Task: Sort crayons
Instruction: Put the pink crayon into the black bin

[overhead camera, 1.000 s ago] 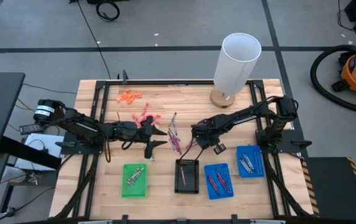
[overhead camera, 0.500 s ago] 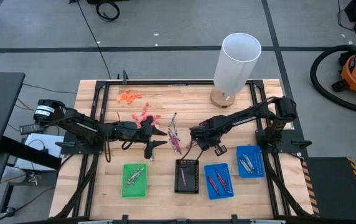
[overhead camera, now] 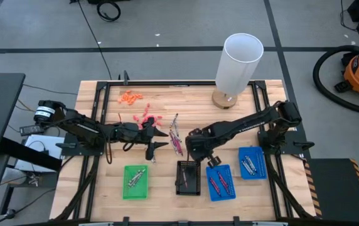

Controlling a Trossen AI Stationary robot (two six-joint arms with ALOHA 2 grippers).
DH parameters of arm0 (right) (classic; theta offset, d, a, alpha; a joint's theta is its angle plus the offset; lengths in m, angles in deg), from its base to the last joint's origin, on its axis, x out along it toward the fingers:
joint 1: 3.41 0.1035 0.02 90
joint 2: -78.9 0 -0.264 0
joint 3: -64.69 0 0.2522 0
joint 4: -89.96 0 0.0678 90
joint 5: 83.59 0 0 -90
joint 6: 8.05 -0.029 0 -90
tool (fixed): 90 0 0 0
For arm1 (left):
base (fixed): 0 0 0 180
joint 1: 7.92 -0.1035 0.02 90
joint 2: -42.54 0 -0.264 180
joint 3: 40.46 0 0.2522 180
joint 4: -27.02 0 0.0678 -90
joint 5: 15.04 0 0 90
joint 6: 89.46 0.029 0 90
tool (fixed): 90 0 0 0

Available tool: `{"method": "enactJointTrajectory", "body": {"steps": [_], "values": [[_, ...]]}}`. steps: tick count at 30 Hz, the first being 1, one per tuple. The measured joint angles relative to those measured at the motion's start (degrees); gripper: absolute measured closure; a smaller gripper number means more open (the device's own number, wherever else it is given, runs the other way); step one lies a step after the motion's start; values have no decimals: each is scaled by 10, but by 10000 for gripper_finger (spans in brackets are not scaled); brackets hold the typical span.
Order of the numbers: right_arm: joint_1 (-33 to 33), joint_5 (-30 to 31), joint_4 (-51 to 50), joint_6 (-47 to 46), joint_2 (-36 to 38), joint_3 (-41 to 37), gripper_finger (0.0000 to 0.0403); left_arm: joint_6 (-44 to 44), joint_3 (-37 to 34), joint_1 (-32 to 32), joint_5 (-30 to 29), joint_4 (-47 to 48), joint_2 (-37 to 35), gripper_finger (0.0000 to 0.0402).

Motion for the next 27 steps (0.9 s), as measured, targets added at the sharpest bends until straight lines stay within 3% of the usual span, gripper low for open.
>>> {"method": "enactJointTrajectory", "body": {"steps": [6, 17, 27], "values": [[39, -32, 89, 0, -3, 2, 366, -1, 0, 0, 0, 0, 0, 217], [93, -32, 176, 0, -54, 3, 365, -5, 0, 0, -1, 2, 0, 217], [105, 9, 189, 4, -120, 3, 360, -5, 0, 0, -2, 12, 0, 217]]}}
